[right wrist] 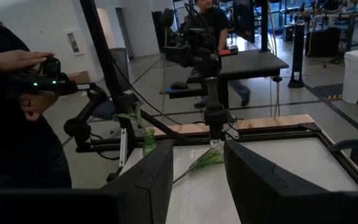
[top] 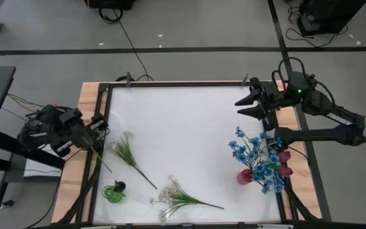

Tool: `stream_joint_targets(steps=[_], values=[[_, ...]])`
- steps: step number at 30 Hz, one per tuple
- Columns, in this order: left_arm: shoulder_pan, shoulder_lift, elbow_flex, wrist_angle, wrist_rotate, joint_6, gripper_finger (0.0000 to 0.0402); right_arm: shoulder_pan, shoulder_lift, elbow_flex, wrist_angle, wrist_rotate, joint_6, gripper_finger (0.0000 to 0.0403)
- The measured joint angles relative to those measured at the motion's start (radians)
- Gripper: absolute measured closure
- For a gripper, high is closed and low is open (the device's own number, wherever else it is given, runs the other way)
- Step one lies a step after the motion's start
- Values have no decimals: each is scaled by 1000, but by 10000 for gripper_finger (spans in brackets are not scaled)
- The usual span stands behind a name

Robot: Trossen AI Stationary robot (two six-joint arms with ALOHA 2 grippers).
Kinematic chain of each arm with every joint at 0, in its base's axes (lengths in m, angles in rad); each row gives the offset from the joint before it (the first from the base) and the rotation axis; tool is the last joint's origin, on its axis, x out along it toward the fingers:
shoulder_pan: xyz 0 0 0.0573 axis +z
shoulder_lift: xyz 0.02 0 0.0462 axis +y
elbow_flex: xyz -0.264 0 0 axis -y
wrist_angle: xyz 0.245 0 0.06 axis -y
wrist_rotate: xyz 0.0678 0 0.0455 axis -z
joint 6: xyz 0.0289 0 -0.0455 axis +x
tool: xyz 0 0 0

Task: Sort flowers into vase by color
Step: Put the black tulip flower into the green flower vase

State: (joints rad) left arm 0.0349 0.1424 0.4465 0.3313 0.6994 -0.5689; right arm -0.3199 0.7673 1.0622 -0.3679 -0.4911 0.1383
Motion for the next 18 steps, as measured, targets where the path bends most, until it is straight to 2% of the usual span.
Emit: stream_joint_targets(steps=[6, 9, 14, 18], values=[[-83, 139, 0, 121, 2, -14, 394, 0, 0, 0, 0, 0, 0, 252], [-175, 197, 0, 137, -7, 38, 395, 0, 0, 0, 0, 0, 0, 252], [-365, 278, 0, 135, -89, 152, 395, 0, 0, 0, 0, 0, 0, 252], [-492, 298, 0, 126, -144, 260, 395, 0, 0, 0, 0, 0, 0, 252]])
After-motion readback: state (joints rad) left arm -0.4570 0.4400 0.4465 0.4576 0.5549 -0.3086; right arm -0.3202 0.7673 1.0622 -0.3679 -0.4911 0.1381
